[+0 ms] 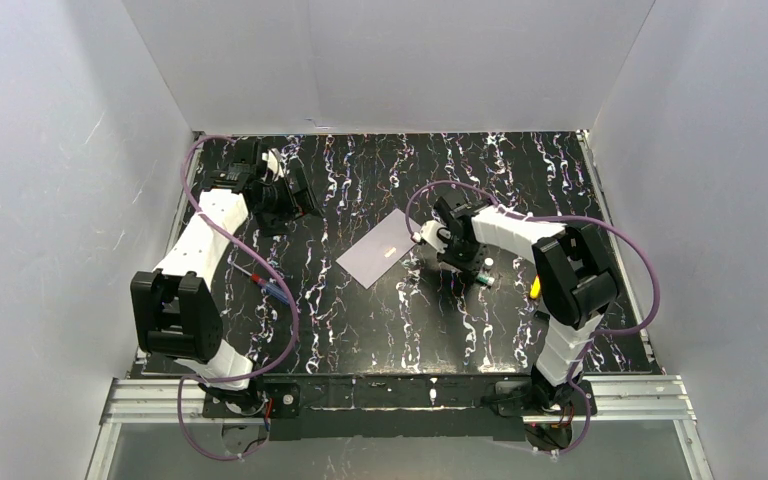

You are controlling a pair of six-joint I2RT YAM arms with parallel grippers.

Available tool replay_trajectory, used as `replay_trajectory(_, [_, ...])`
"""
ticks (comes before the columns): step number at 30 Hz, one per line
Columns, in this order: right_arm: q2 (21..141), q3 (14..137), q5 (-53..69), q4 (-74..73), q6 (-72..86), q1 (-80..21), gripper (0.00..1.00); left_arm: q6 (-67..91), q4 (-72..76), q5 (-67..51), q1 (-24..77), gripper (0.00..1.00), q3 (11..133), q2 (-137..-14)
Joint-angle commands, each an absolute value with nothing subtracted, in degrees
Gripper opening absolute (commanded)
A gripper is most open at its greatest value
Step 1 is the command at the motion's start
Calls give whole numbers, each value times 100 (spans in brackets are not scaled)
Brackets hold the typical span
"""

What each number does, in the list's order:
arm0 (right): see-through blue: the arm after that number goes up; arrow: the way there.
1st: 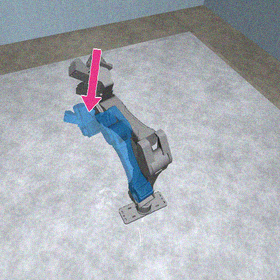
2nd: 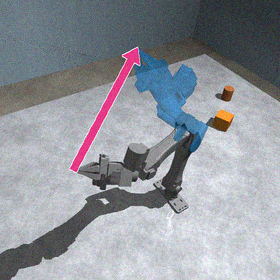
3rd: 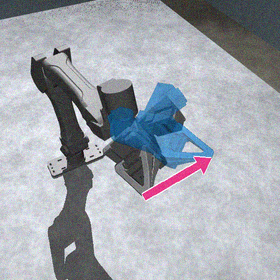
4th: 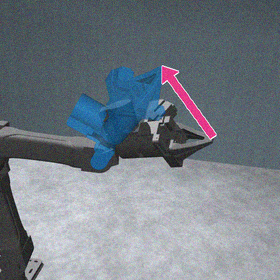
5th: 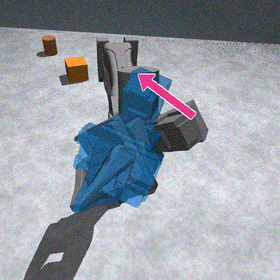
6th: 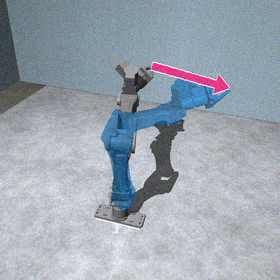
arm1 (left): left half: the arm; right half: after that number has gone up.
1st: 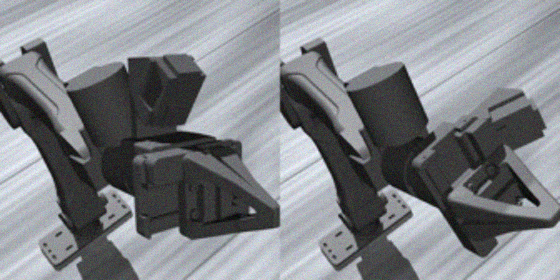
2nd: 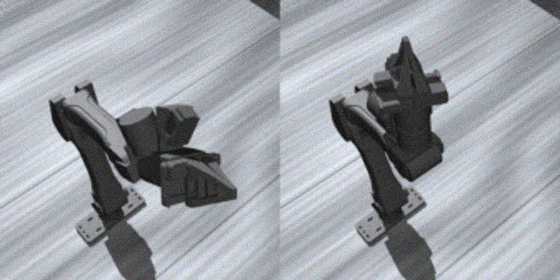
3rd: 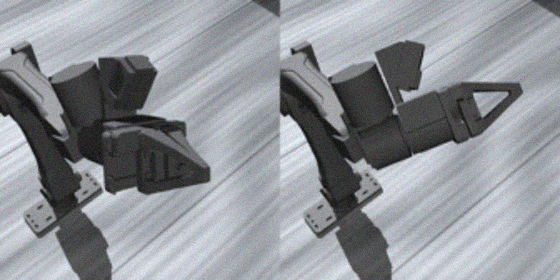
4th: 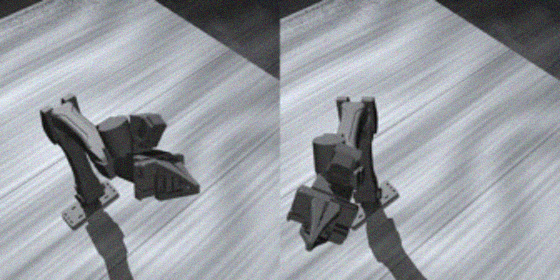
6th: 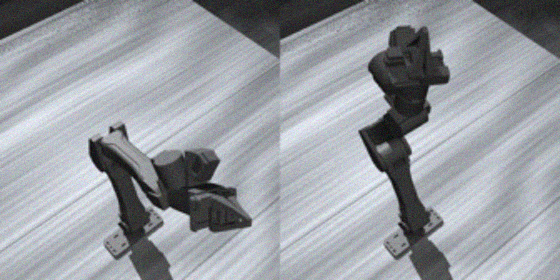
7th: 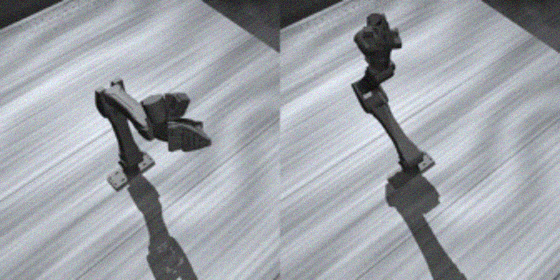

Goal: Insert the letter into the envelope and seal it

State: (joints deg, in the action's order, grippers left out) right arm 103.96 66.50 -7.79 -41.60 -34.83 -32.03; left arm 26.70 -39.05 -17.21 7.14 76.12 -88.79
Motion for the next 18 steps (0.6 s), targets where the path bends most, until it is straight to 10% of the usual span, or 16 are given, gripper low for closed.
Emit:
replay_trajectory(1, [10448, 6743, -199, -3802, -3255, -3139, 5, 2655, -4041, -1733, 642, 98, 7665, -8694])
replay_trajectory(11, [9432, 7270, 3539, -3015, -1811, -2538, 4, 2960, -1970, -4305, 677, 94, 6853, -8326])
replay_trajectory(18, [8826, 6237, 4272, 1205, 2567, -2479, 4, 3878, 788, -6169, 994, 94, 5940, -8092])
